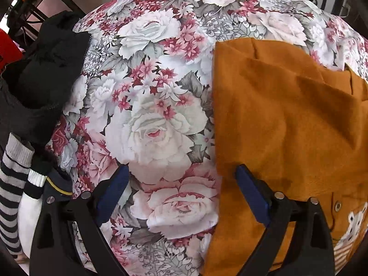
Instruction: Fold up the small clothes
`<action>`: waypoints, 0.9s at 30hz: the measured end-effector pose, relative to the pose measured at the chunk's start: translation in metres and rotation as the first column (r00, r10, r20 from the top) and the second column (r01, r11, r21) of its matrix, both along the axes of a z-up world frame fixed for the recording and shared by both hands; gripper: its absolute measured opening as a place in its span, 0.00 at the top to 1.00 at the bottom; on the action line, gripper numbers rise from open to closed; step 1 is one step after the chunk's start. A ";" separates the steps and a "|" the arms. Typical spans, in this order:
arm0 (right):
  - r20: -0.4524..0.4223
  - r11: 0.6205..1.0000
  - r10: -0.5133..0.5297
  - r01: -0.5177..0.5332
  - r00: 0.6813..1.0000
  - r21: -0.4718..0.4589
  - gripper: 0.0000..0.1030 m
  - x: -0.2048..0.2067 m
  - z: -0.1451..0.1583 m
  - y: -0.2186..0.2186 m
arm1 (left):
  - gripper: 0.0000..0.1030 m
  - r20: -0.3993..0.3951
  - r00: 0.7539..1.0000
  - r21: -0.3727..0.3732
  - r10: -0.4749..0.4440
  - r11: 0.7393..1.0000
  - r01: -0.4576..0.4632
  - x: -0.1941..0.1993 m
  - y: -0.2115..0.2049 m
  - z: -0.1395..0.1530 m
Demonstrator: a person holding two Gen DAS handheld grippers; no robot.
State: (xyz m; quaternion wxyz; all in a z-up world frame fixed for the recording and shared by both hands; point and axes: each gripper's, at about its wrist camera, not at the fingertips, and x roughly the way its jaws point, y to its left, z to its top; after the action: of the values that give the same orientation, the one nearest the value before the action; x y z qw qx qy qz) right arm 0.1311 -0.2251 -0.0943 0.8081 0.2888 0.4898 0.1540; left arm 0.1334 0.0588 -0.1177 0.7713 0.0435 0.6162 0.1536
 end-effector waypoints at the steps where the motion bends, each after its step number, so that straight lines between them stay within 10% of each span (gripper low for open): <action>1: 0.057 1.000 0.016 -0.015 0.998 -0.018 0.93 0.000 0.017 0.002 | 0.11 0.008 1.000 -0.011 0.011 1.000 -0.011 0.001 0.001 0.001; 4: 0.042 0.991 -0.017 0.022 0.999 -0.134 0.93 0.005 0.015 -0.010 | 0.08 0.029 0.998 -0.046 0.050 0.998 -0.048 -0.002 0.003 0.002; 7: -0.165 0.985 -0.147 0.129 0.975 -0.114 0.97 0.006 -0.049 -0.048 | 0.08 -0.010 1.000 -0.034 0.024 0.999 -0.024 -0.002 -0.005 -0.008; 15: 0.063 0.982 -0.071 0.081 0.995 -0.169 0.90 0.007 0.011 -0.014 | 0.08 0.084 0.996 -0.045 0.044 0.998 -0.040 0.003 0.000 0.021; 21: -0.009 0.967 0.165 -0.164 0.986 -0.194 0.88 0.028 -0.021 0.048 | 0.08 0.088 0.996 -0.021 -0.001 1.000 0.002 0.021 -0.002 0.014; 27: -0.127 0.977 0.109 -0.130 0.986 -0.168 0.97 0.033 -0.049 0.032 | 0.08 0.022 1.000 0.017 0.016 1.000 -0.017 0.008 -0.004 0.017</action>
State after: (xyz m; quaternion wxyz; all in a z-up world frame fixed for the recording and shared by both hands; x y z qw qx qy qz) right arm 0.1639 -0.1934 -0.1432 0.7895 0.1948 0.5646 0.1412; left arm 0.1411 0.0546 -0.1012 0.7762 0.0436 0.6067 0.1659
